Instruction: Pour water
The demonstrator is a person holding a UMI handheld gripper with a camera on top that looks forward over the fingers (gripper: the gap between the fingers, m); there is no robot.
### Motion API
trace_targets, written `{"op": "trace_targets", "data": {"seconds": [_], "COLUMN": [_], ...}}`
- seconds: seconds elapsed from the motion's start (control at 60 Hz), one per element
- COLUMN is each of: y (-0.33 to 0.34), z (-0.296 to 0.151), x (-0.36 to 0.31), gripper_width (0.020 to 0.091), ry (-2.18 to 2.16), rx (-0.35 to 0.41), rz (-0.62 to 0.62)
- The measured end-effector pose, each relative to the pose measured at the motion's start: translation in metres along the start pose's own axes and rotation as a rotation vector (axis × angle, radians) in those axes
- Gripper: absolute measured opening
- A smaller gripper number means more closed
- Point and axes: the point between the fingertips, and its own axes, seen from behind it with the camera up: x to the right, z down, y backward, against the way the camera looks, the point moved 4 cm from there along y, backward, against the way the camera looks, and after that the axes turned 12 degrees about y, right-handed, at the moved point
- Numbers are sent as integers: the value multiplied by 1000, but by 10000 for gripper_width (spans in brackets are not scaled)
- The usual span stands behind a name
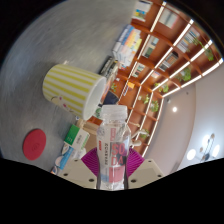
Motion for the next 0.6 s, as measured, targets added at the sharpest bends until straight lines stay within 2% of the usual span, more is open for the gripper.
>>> {"op": "trace_targets", "data": {"seconds": [0.1,0.183,0.267,0.283,0.4,0.417,0.45,0.517,0.533,0.6], "y": [9,19,27,28,31,36,37,39,36,36], "z": [7,15,29,20,26,12,25,29,12,25], "x": [-2,2,0,1,-11,-7,-19,-29,-23,-47], "gripper_width": [337,340,341,341,347,348,347,347,346,347], "ry": [-359,-683,-1020,-1085,-1517,-1570,-1666,-1829,-1864,-1955], "rx": [30,23,83,84,219,222,255,293,288,287], "rz": [-47,-70,-117,-122,-196,-201,-213,-227,-233,-262]}}
